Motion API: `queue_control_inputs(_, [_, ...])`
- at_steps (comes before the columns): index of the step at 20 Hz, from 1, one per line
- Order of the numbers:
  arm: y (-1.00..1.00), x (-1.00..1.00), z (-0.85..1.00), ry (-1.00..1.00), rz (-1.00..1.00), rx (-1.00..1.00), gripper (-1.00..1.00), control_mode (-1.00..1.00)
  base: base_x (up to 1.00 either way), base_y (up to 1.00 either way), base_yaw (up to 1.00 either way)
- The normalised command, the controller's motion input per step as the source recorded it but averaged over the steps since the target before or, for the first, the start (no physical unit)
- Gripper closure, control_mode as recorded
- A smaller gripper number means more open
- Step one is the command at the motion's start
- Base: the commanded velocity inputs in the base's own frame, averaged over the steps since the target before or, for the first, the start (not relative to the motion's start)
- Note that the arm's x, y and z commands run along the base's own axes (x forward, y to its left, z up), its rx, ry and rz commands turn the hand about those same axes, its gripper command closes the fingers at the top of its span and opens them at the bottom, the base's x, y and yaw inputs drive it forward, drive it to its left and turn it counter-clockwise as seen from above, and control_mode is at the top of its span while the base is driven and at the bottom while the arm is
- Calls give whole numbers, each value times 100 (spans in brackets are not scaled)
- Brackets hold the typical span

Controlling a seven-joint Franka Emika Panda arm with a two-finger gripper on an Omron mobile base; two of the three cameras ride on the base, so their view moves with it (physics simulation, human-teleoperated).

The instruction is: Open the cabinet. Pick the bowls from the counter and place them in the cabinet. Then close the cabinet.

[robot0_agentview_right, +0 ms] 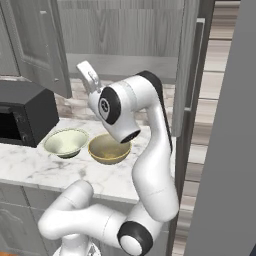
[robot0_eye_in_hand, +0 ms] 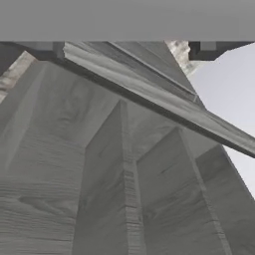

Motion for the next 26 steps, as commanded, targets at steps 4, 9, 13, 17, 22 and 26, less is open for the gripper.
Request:
queue_control_inputs(4, [0,8,18,9,15,6,-100,-100,0,0,0])
queue_control_inputs(9, [2,2,5,14,9,7,-100,-100,0,0,0])
queue_control_inputs(13, [0,18,6,13,5,3,-100,-100,0,0,0])
queue_control_inputs(17, [0,20,3,7,2,0,-100,-100,0,0,0])
queue_control_inputs(22, [0,20,1,7,1,0,-100,-100,0,0,0])
queue_control_inputs(26, [0,22,4,8,2,0,-100,-100,0,0,0])
